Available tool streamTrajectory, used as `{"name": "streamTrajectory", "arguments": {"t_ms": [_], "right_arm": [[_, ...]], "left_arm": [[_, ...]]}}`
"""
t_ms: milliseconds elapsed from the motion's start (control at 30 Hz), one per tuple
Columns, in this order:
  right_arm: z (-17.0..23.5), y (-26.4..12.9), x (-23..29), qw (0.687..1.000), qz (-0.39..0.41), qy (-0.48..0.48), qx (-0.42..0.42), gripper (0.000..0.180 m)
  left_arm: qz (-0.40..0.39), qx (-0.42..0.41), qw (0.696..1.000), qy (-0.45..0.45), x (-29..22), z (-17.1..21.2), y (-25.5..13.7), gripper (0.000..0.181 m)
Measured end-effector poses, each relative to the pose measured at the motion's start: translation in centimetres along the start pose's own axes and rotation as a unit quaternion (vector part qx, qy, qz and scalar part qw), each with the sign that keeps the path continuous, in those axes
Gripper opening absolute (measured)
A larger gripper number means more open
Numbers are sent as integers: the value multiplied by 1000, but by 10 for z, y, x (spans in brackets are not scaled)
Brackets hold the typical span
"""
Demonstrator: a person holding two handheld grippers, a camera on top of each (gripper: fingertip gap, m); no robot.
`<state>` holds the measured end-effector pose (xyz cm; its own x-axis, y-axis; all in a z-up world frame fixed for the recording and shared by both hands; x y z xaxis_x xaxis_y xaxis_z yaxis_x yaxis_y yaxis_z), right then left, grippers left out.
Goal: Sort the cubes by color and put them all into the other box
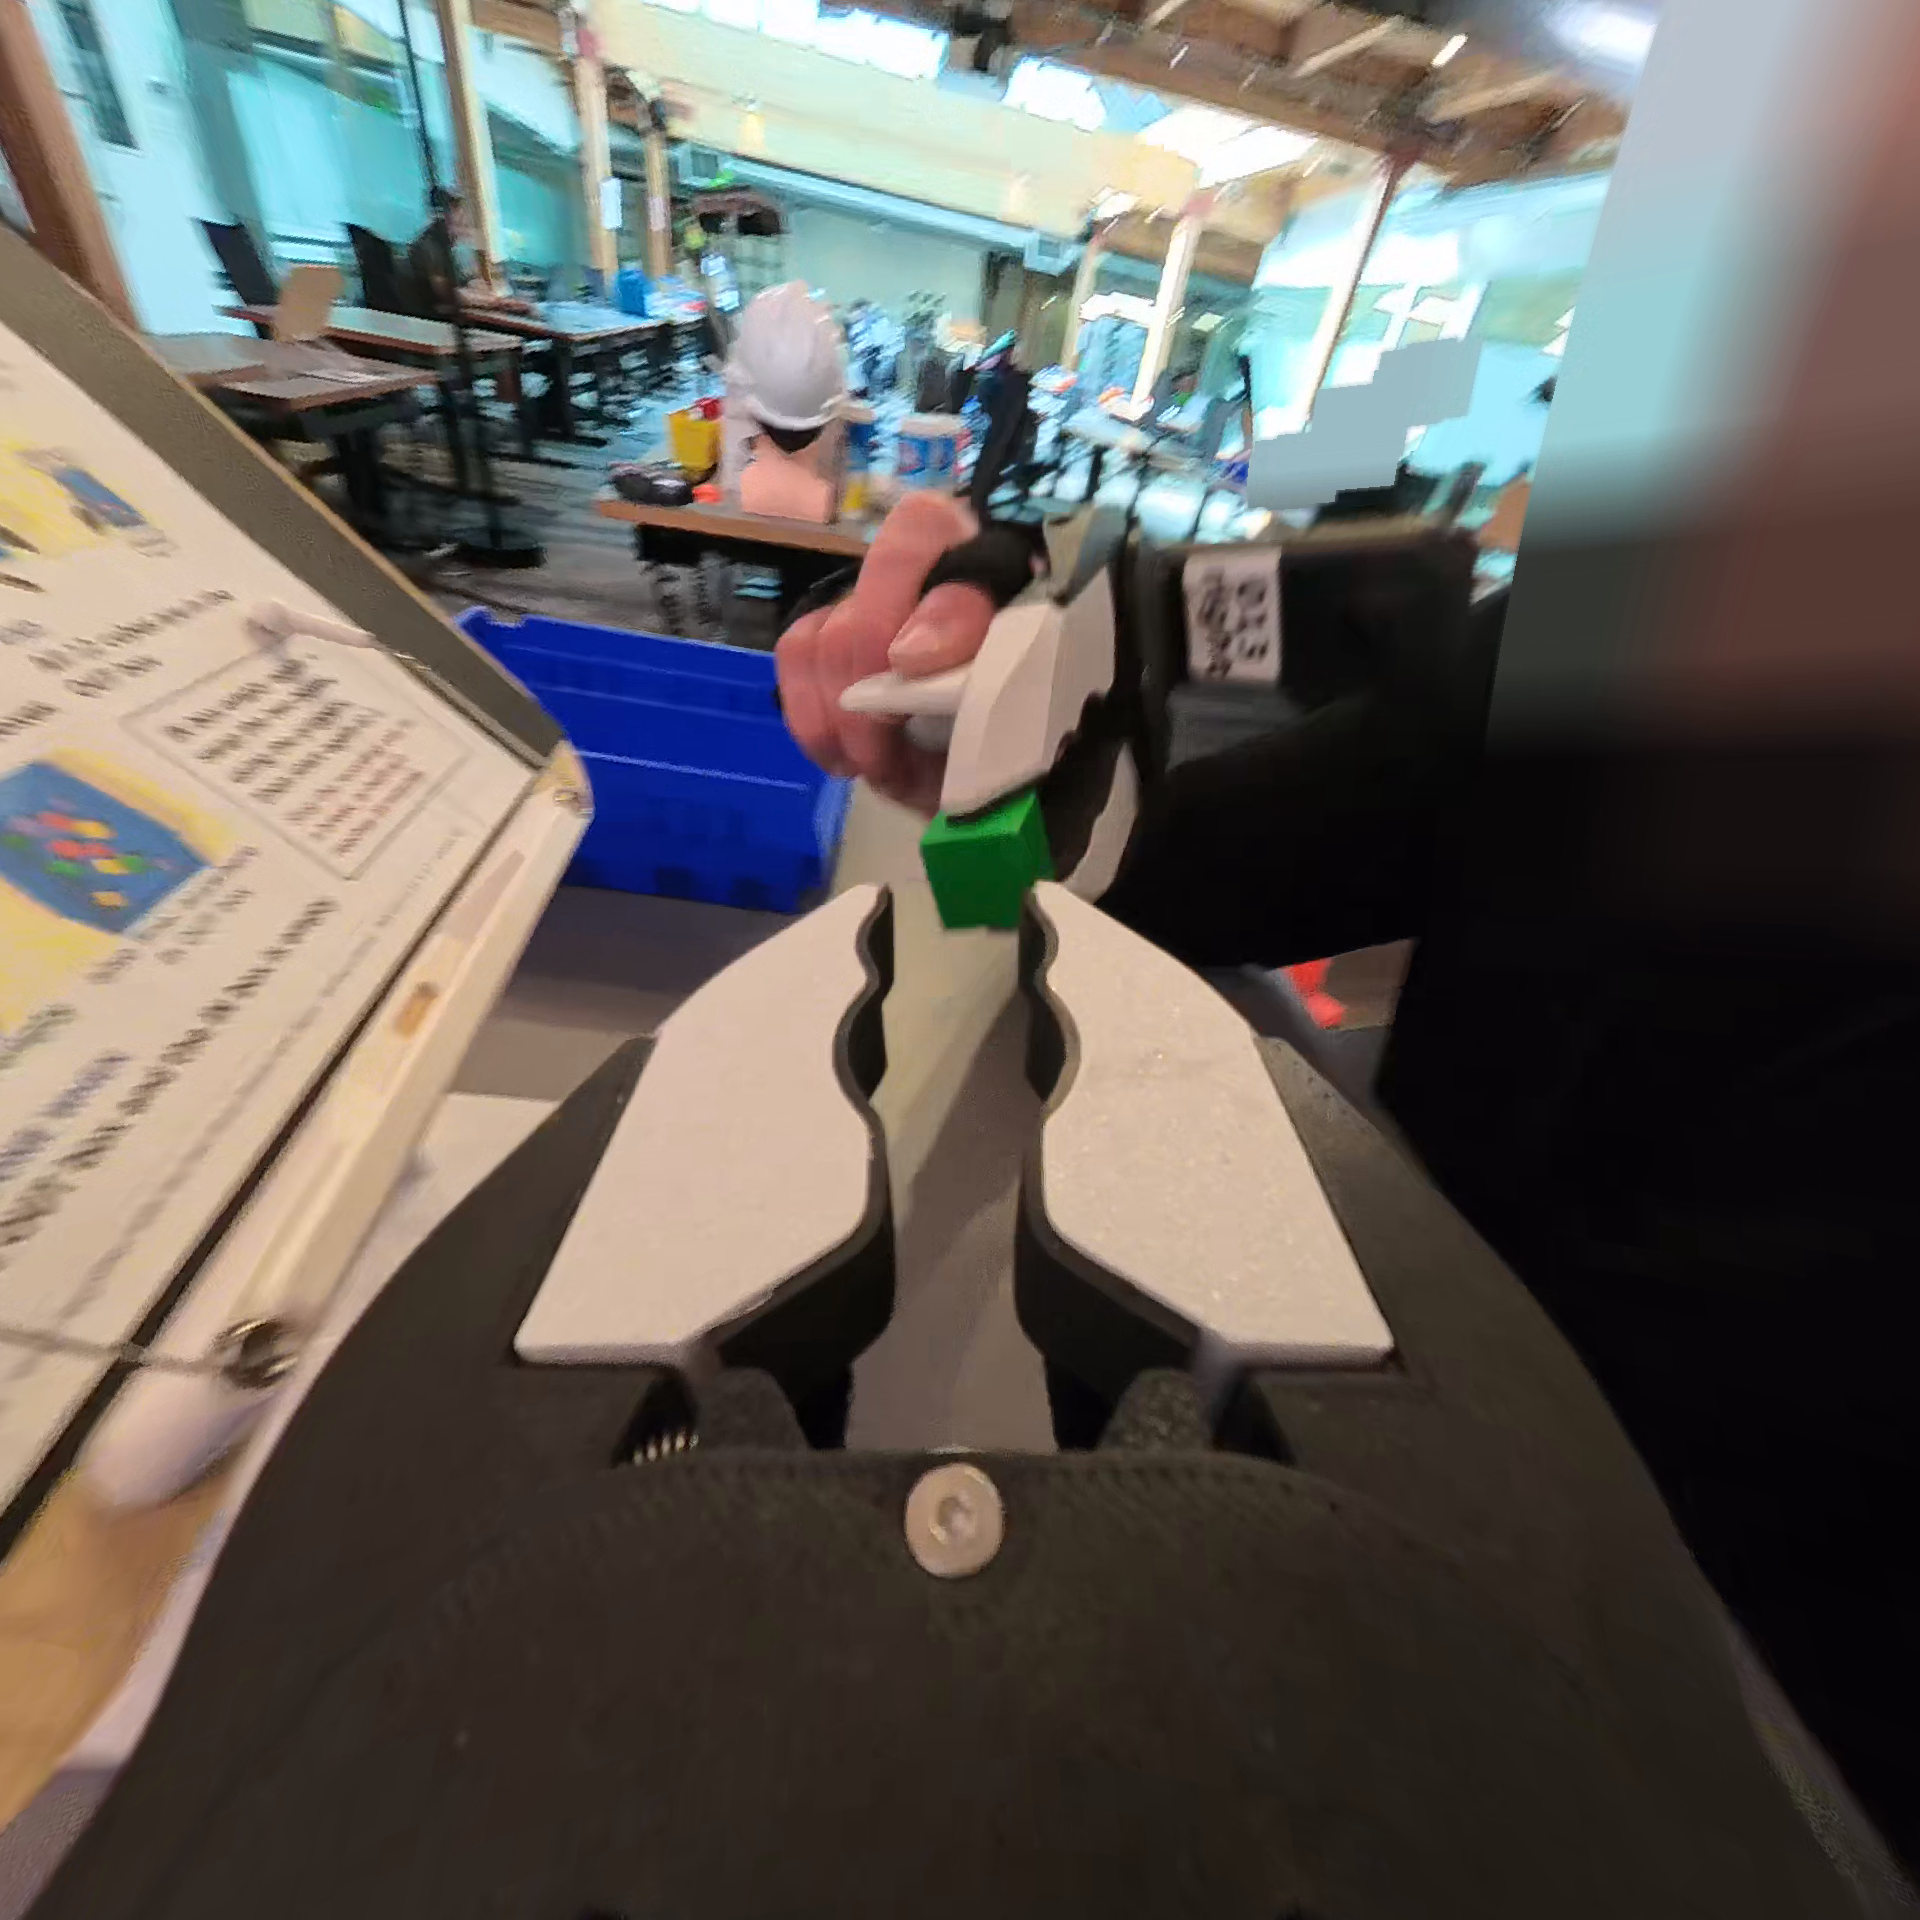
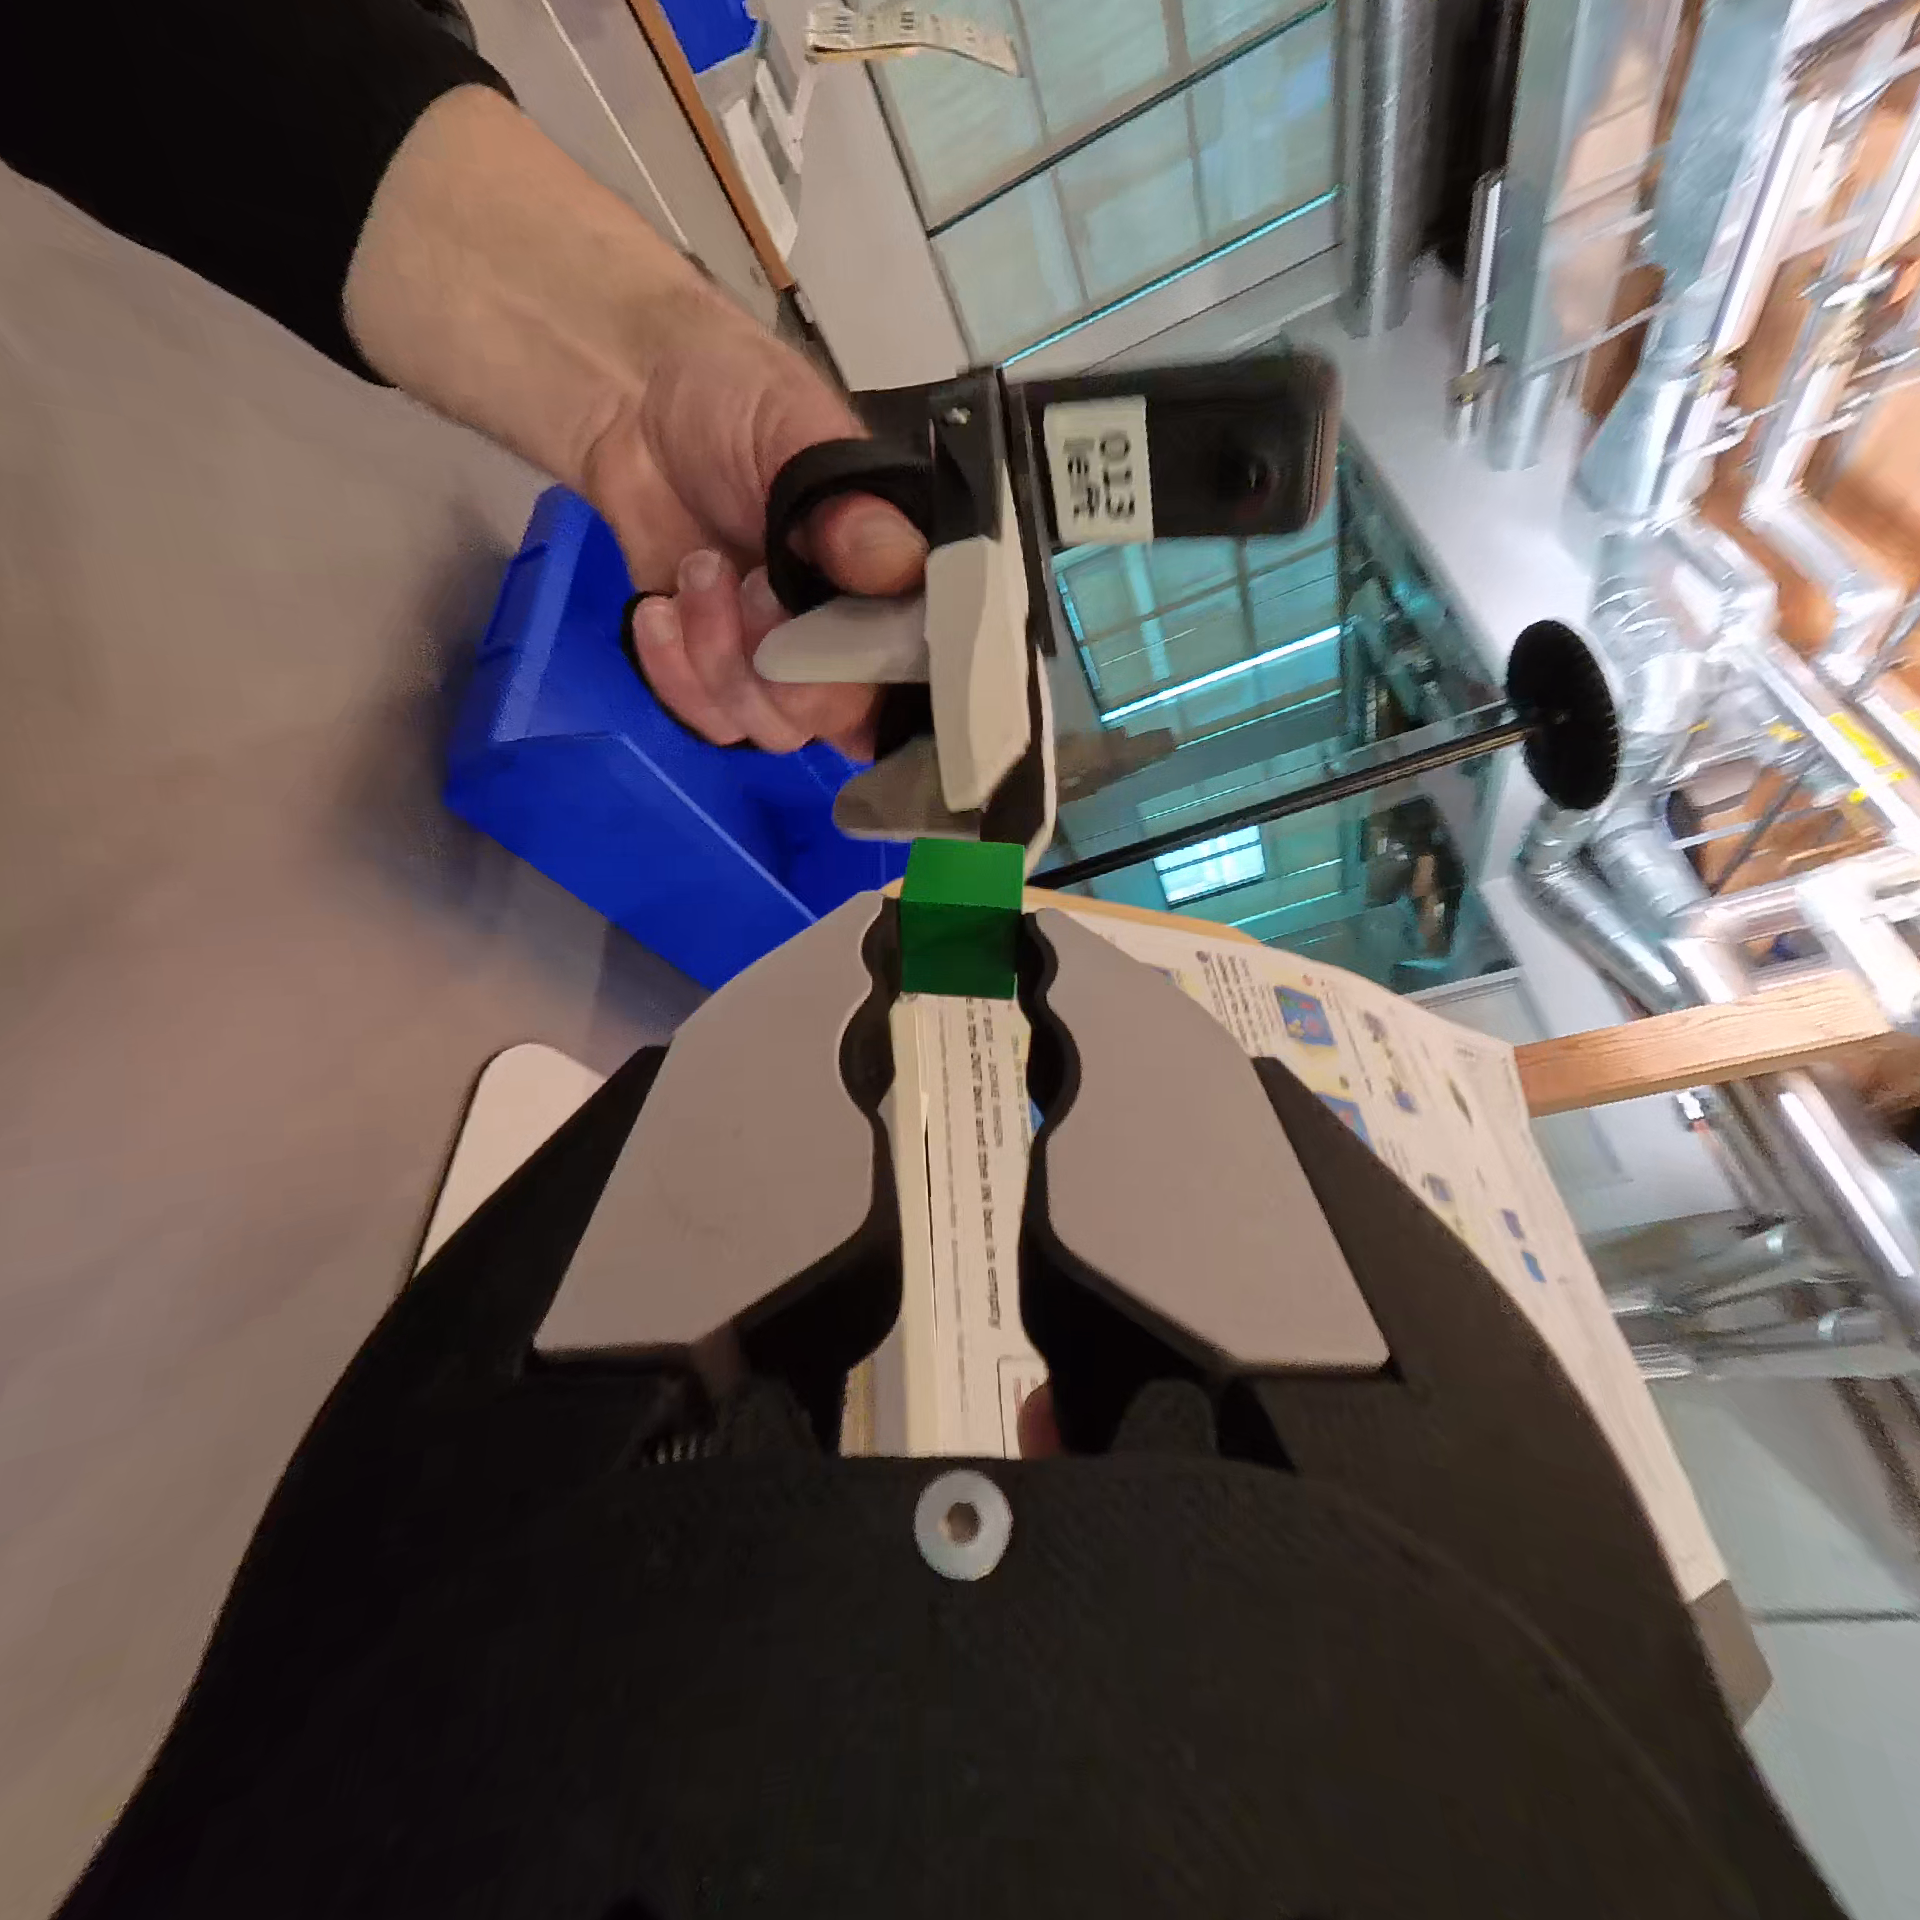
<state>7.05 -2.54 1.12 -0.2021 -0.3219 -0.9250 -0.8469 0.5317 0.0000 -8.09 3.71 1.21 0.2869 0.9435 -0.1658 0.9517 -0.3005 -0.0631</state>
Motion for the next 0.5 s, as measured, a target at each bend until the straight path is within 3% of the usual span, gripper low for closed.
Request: {"name": "streamTrajectory", "arguments": {"t_ms": [100, 300, 500], "right_arm": [[10, -19, -22, 998, -33, 31, 43, 21], [50, -83, -57, 982, -54, 83, 158, 22], [101, -149, -62, 942, -118, 98, 297, 21]], "left_arm": [[-74, 29, 995, 65, -10, -12, -9, 0], [-189, 131, 959, 165, -35, -30, 0, 0], [-190, 184, 940, 215, -50, -33, 40, 0]]}}
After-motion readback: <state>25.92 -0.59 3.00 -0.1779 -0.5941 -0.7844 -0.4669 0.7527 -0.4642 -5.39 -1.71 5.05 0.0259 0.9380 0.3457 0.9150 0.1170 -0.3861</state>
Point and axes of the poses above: each gripper's, where its closed fingertips meet, y out along the fingers, z out of its underside, x = y × z across the jaws, the point moved 8 cm from there along -y, back along the fingers, and after that the axes turned 5 degrees about z, right-handed, at the moved point
